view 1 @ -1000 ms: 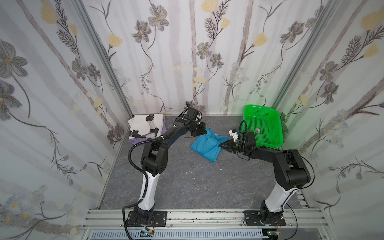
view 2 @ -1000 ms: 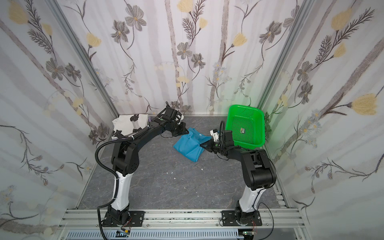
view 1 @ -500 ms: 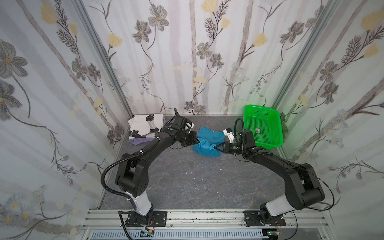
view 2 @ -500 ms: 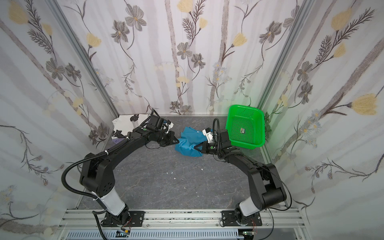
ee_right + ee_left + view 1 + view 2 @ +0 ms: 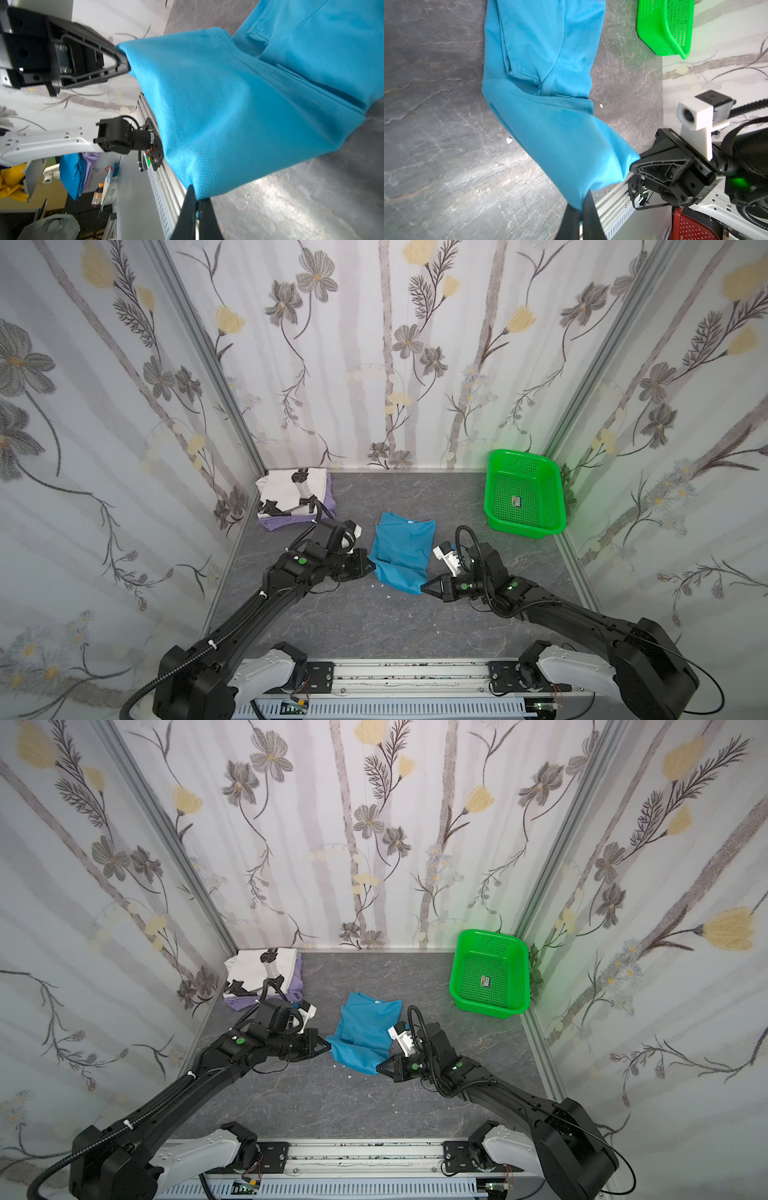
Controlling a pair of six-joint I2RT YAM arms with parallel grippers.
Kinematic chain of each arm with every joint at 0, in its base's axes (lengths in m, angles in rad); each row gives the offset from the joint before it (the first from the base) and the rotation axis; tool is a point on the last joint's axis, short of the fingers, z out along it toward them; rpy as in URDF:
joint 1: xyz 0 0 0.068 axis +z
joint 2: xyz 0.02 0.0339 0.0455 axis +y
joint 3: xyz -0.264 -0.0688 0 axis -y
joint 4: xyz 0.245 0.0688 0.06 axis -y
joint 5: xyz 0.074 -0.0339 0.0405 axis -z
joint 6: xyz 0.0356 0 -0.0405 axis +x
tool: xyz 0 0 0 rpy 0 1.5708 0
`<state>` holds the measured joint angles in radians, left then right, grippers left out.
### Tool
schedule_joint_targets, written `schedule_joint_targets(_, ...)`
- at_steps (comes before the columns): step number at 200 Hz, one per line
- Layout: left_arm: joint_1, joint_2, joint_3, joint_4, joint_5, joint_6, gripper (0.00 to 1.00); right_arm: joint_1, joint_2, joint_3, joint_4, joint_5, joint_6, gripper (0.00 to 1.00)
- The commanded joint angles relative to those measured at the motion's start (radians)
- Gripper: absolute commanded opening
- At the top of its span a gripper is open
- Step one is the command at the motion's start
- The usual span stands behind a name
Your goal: Fold and stack the t-shirts
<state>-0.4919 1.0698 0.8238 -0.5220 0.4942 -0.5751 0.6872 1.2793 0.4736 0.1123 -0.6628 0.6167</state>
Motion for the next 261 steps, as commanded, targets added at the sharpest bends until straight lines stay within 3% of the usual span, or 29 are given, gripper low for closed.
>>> schedule_joint_targets(1,0.001,-0.070,-0.037,-0.039,-0.029,-0.020,0.00,0.073,-0.076,-0.051,0.075,0.053,0.063,0.00)
schedule_joint_targets(30,0.001,-0.181,-0.036,-0.086,-0.032,-0.025,0.02,0.175,-0.188,-0.063,0.092,0.101,0.122,0.00)
schedule_joint_targets(68,0.001,-0.140,0.038,-0.034,0.002,-0.031,0.05,0.137,-0.190,0.008,0.091,0.106,0.134,0.00)
schedule_joint_targets(119,0.011,0.171,0.211,0.068,0.034,0.031,0.05,-0.131,0.035,0.083,0.176,-0.017,0.163,0.00)
schedule_joint_targets(154,0.042,0.433,0.392,0.092,0.063,0.076,0.06,-0.283,0.292,0.186,0.259,-0.121,0.169,0.01)
schedule_joint_targets(212,0.087,0.837,0.689,0.117,0.168,0.063,0.06,-0.389,0.660,0.398,0.335,-0.178,0.215,0.01)
schedule_joint_targets(261,0.124,1.024,0.898,0.062,0.181,0.059,0.06,-0.428,0.795,0.549,0.330,-0.131,0.249,0.05)
